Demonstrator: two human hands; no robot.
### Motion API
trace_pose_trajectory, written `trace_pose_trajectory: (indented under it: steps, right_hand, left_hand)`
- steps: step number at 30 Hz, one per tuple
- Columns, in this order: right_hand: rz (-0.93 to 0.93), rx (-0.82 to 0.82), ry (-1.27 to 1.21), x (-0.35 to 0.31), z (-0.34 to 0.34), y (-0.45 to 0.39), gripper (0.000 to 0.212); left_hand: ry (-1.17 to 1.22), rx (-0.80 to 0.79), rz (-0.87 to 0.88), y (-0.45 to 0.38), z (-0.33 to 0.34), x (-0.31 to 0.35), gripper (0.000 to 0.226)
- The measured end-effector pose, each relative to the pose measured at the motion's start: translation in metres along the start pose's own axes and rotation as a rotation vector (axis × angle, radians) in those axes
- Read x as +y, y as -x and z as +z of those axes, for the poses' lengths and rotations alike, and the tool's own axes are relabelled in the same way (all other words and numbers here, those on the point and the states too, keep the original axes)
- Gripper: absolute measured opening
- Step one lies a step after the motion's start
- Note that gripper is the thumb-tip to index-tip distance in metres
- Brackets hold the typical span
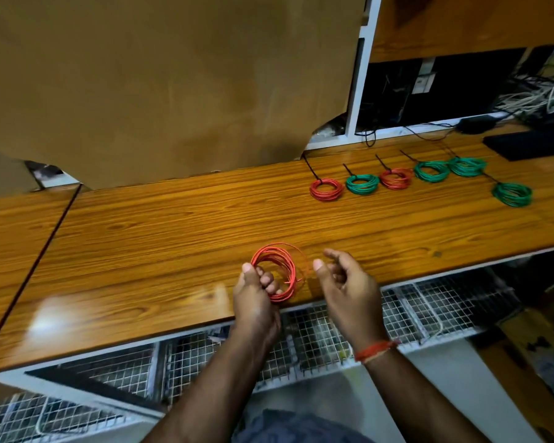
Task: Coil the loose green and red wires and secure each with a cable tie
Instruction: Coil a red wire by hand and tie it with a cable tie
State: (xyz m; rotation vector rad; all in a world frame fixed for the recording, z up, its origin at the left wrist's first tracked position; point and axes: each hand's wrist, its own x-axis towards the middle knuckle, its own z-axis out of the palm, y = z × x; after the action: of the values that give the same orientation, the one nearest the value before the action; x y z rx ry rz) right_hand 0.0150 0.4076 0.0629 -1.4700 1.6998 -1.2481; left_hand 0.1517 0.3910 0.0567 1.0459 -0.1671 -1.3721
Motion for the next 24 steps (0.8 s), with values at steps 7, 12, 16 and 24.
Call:
trace_pose_trajectory:
  steps: [7, 12, 16, 24]
  right_hand:
    - [-0.196, -0.070, 0.126, 0.019, -0.006, -0.010, 0.041]
    - [-0.232, -0.065, 0.122, 0.026, -0.014, -0.011, 0.043]
    - [-0.234, -0.143, 0.165, 0.025, -0.013, -0.016, 0.035]
    - [-0.389, -0.248, 0.307, 0.030, 0.002, -0.029, 0.037]
  left_hand:
    - [-0.043, -0.088, 0.016, 0.021, 0.021, -0.019, 0.034]
    - [-0.032, -0.075, 0.028, 0.024, 0.027, -0.025, 0.036]
    - [0.050, -0.027, 0.036, 0.024, 0.033, -0.029, 0.037]
    - [0.196, 0.036, -0.028, -0.004, 0.032, -0.031, 0.040]
